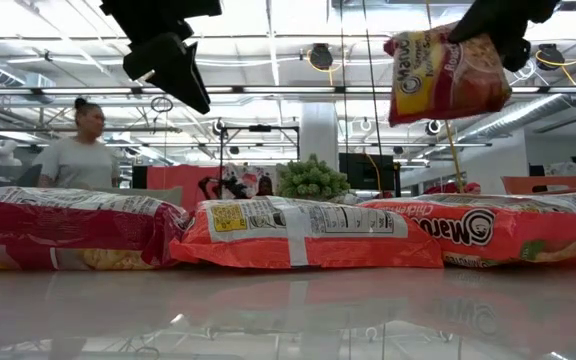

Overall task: Sort Maruchan noodles
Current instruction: Put the red bag into the orange bin

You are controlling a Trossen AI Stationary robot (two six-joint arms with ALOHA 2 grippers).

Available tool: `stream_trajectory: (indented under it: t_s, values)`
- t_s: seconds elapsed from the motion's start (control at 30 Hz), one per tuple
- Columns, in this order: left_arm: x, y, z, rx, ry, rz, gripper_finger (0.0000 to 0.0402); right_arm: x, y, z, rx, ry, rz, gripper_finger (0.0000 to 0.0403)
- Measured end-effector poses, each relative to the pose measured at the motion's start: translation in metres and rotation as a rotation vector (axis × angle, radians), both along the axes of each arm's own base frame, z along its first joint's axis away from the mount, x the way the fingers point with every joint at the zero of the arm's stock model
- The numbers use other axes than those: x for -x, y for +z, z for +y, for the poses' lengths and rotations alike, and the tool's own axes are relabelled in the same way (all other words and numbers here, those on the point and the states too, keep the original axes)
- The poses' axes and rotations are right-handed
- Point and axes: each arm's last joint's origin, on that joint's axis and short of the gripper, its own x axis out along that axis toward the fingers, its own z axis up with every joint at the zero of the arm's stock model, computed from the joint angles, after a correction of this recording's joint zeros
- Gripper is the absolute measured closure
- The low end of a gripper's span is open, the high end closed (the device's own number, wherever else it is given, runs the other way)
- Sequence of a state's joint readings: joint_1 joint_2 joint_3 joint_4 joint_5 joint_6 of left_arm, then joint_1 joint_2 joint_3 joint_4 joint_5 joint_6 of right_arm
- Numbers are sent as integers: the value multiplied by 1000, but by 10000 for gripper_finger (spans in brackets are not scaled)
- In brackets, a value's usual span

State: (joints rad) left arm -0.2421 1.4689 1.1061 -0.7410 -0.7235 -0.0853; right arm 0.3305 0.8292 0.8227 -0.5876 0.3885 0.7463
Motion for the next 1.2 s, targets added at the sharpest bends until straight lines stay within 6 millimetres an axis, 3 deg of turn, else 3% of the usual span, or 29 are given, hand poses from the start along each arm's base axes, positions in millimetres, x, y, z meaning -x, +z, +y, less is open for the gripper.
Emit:
stream_trajectory:
  t_s: [0.63,1.2]
  values:
    - [-1,0,0,13,15,-18,240,37,-10,6,-67,-36,175,284]
    - [-1,0,0,19,21,-31,240,77,-16,-8,-127,-158,309,284]
